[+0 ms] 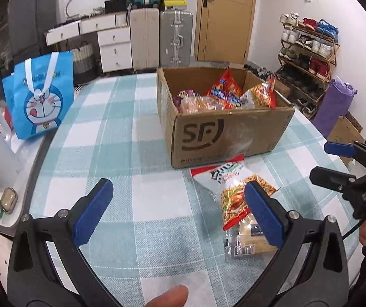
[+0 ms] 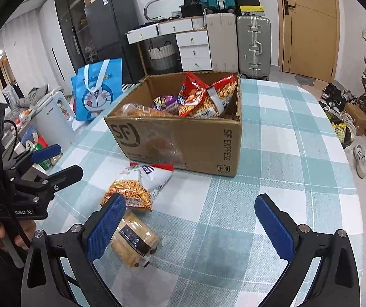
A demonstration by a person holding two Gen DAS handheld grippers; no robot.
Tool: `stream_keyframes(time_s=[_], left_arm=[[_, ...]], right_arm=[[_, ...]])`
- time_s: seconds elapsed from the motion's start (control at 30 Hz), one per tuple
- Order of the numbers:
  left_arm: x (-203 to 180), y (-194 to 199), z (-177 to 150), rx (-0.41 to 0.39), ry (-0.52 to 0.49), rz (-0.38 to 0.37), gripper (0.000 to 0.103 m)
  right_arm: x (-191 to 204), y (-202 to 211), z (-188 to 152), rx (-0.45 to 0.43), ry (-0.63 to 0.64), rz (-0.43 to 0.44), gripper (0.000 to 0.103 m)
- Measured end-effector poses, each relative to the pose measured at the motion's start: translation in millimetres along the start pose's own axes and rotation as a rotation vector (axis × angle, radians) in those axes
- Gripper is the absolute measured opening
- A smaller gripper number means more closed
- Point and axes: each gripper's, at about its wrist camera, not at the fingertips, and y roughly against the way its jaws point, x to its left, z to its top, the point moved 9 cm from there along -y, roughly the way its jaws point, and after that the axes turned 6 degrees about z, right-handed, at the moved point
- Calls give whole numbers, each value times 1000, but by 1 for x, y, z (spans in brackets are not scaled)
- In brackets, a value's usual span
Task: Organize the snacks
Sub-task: 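Move both open tools back toward the noodle-snack bag and cracker pack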
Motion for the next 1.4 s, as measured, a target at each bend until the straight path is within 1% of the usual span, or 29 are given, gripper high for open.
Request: stream_keyframes(time_s=[0.13,0.27,0.53,0.87,1.17,1.3,1.4], left_arm=[[-1,-6,-2,12,-21,24,103],[-2,-13,-5,29,-27,27,103],[-4,-22,-12,55,-59,45,103],[-8,-26,-17,61,-96,56,103],[-5,-28,-17,69,-82,54,103],[-3,-30,-17,74,-78,54,103],[-2,-31,-18,76,-78,54,103]], right_arm=[[-2,-10,-7,37,13,-10,102],[-2,-17,-15,80,31,-10,102],[17,-35,-33,169,116,14,102],[39,-52,-47,215,168,51,102],[67,-67,-64,260,246,79,102],[68,-76,-71,283,265,55,102],[62,-79,-72,286,236,64,102]])
